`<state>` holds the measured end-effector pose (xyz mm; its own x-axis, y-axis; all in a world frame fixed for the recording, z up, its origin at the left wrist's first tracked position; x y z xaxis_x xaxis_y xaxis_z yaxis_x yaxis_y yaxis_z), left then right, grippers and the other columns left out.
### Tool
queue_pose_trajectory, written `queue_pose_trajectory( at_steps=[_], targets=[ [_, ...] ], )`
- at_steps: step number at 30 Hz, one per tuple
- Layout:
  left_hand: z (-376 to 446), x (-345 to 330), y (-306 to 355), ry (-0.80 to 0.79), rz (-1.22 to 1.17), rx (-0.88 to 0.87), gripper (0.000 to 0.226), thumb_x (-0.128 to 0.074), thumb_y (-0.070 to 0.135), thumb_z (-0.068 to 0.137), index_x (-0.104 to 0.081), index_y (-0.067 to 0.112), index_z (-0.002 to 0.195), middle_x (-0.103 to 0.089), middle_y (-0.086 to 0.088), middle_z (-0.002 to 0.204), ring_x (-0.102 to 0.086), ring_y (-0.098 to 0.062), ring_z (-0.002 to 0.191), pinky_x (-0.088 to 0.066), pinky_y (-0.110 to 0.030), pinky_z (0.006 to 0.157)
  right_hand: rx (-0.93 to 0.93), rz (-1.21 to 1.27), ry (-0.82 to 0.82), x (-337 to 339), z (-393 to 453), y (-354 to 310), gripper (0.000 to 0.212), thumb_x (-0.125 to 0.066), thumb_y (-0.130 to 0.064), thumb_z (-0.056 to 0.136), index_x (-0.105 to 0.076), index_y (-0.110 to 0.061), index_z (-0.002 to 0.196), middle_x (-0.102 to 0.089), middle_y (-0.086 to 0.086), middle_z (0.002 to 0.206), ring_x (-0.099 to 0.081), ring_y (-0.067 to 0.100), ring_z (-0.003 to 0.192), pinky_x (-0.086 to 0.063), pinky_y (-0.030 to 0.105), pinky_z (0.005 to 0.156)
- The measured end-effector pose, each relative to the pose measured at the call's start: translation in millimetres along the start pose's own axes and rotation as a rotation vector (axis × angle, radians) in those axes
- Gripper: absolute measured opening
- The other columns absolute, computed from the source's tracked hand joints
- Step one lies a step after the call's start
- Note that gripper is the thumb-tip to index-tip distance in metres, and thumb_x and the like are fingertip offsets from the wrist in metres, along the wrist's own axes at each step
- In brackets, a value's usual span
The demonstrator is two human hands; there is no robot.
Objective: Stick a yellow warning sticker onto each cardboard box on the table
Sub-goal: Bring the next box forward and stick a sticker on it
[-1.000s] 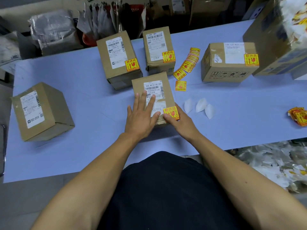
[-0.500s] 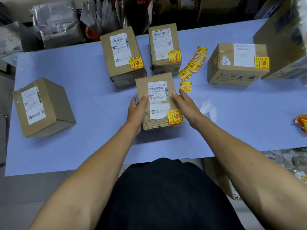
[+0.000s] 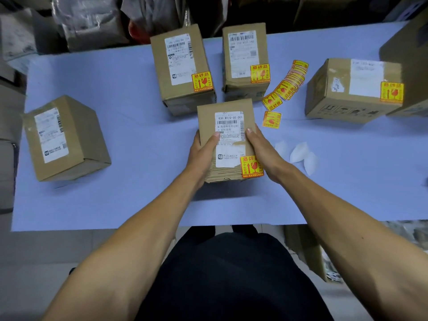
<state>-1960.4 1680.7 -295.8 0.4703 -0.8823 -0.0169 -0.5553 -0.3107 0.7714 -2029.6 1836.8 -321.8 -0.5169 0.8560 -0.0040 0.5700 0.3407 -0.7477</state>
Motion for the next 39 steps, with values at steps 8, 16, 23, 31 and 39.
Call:
queue_pose_trajectory(
  at_steps=[8,16,23,31,39],
  targets=[
    [-26,64,10,0.049,-0.047,-0.065,0.039,-0.06,0.037,0.096,-0.053,0.027,0.133,-0.072,0.002,0.119,-0.072,-0.017,0.102,-0.059,-0.039,0.088,0.055,-0.093,-0.036,-61,-1,-14,0.111,-0.042,-0.099,0.061,-0.019,-0.044,0.154,-0.046,-0.01,0.153,-0.056,0.015,0.13,-0.043,0.046,0.11],
    [-40,165,17,0.174,-0.075,-0.095,0.023,-0.061,0.034,0.096,-0.058,0.032,0.119,-0.073,0.004,0.115,-0.071,-0.015,0.103,-0.056,-0.041,0.095,0.109,-0.144,-0.154,-164,7,-25,0.112,-0.042,-0.097,0.063,-0.019,-0.04,0.156,-0.044,-0.01,0.155,-0.054,0.012,0.131,-0.042,0.044,0.112],
    [-8,226,57,0.203,-0.084,-0.132,0.032,-0.062,0.032,0.096,-0.059,0.021,0.126,-0.073,0.0,0.116,-0.07,-0.018,0.107,-0.053,-0.044,0.099,0.157,-0.167,-0.194,-222,31,-82,0.074,-0.041,-0.074,0.089,-0.035,-0.034,0.151,-0.054,-0.012,0.145,-0.056,0.008,0.127,-0.042,0.039,0.112],
    [57,252,108,0.109,-0.025,-0.057,0.037,-0.056,0.033,0.1,-0.058,0.015,0.133,-0.07,0.001,0.12,-0.068,-0.012,0.105,-0.055,-0.018,0.071,0.111,-0.278,-0.118,-244,94,-132,0.079,-0.039,-0.075,0.083,-0.045,-0.026,0.144,-0.059,-0.007,0.139,-0.059,0.012,0.122,-0.04,0.043,0.112],
    [115,264,128,0.148,-0.031,-0.006,0.031,-0.058,0.041,0.098,-0.06,0.024,0.124,-0.07,0.0,0.123,-0.067,-0.019,0.11,-0.052,-0.043,0.101,0.078,-0.348,-0.105,-251,150,-163,0.082,-0.04,-0.076,0.083,-0.039,-0.027,0.148,-0.062,-0.006,0.136,-0.064,0.014,0.116,-0.046,0.043,0.107]
  ],
)
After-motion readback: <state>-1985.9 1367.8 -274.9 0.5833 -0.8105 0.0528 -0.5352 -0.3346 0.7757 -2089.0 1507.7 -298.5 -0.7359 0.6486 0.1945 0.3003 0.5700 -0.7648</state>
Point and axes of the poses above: each hand's wrist, its own z-axis towards the middle knuckle, its own x-axis out of the back of the hand, y = z × x, the point moved 3 cm from there along z, towards the middle knuckle
